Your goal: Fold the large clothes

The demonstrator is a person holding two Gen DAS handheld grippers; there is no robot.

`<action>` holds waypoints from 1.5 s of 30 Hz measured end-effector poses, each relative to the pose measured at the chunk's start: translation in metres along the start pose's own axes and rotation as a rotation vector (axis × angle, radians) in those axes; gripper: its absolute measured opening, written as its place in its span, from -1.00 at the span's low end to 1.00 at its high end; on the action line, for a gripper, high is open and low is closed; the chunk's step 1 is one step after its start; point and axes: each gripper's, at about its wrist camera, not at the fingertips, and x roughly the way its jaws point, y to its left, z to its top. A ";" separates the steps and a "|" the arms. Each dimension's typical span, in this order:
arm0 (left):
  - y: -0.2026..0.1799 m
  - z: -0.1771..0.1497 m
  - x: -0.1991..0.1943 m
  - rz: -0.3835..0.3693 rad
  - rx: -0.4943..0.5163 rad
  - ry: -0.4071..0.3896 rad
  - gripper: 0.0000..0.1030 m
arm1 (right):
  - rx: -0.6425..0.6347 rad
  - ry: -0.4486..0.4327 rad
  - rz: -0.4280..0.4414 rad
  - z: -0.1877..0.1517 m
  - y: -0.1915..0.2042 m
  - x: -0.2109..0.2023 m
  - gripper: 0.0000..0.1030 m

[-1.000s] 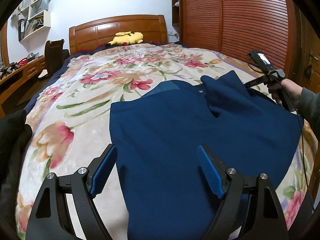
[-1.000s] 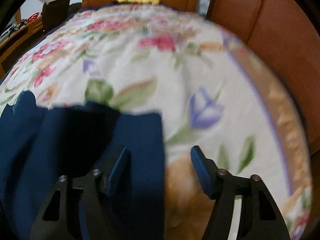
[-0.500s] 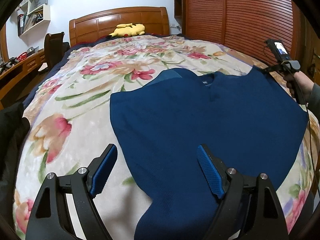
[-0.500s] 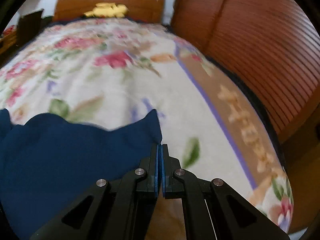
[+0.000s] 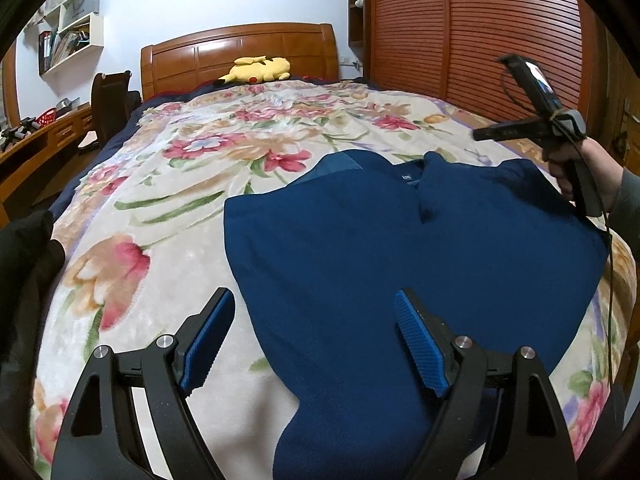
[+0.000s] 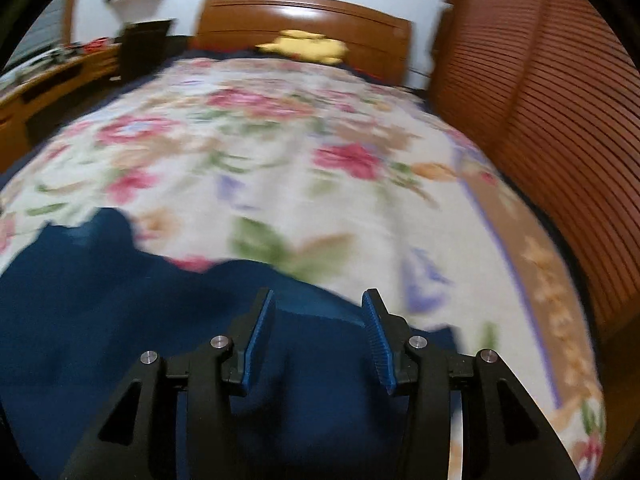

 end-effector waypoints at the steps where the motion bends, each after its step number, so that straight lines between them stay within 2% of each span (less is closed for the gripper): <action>1: 0.000 0.000 -0.001 0.001 0.001 -0.001 0.60 | -0.021 -0.006 0.032 0.002 0.013 -0.001 -0.09; 4: 0.002 0.000 -0.003 0.002 0.001 -0.007 0.60 | -0.083 -0.014 0.137 0.006 0.049 -0.003 -0.09; 11: 0.008 0.001 -0.007 0.002 -0.015 -0.023 0.60 | -0.210 0.021 0.285 0.011 0.104 0.016 -0.09; 15: 0.017 0.003 -0.011 0.005 -0.046 -0.039 0.68 | -0.285 0.088 0.329 0.015 0.127 0.038 -0.09; 17: 0.022 0.003 -0.013 0.011 -0.060 -0.047 0.96 | -0.321 0.131 0.346 0.018 0.139 0.053 -0.09; 19: 0.027 0.004 -0.015 0.010 -0.075 -0.056 0.99 | -0.354 0.186 0.334 0.020 0.150 0.064 -0.09; 21: 0.030 0.004 -0.017 0.009 -0.081 -0.058 0.99 | -0.368 0.204 0.316 0.021 0.156 0.070 -0.09; 24: 0.032 0.004 -0.018 0.031 -0.080 -0.066 0.99 | -0.369 0.197 0.323 0.029 0.154 0.075 -0.58; 27: 0.033 0.004 -0.018 0.029 -0.082 -0.061 0.99 | -0.392 0.203 0.322 0.028 0.163 0.079 -0.76; 31: 0.034 0.003 -0.019 0.036 -0.077 -0.064 0.99 | -0.426 0.171 0.281 0.028 0.179 0.069 -0.82; 34: 0.035 0.002 -0.018 0.040 -0.076 -0.064 0.99 | -0.395 0.094 0.243 0.034 0.182 0.052 -0.83; 35: 0.035 0.002 -0.018 0.040 -0.076 -0.063 0.99 | -0.380 0.056 0.224 0.038 0.183 0.047 -0.93; 36: 0.035 0.002 -0.018 0.040 -0.076 -0.063 0.99 | -0.367 0.012 0.208 0.042 0.185 0.042 -0.94; 41: 0.035 0.002 -0.017 0.042 -0.072 -0.065 0.99 | -0.357 -0.102 0.203 0.055 0.207 0.026 -0.94; 45: 0.036 0.002 -0.018 0.046 -0.066 -0.070 0.99 | -0.396 -0.085 0.228 0.053 0.227 0.022 -0.88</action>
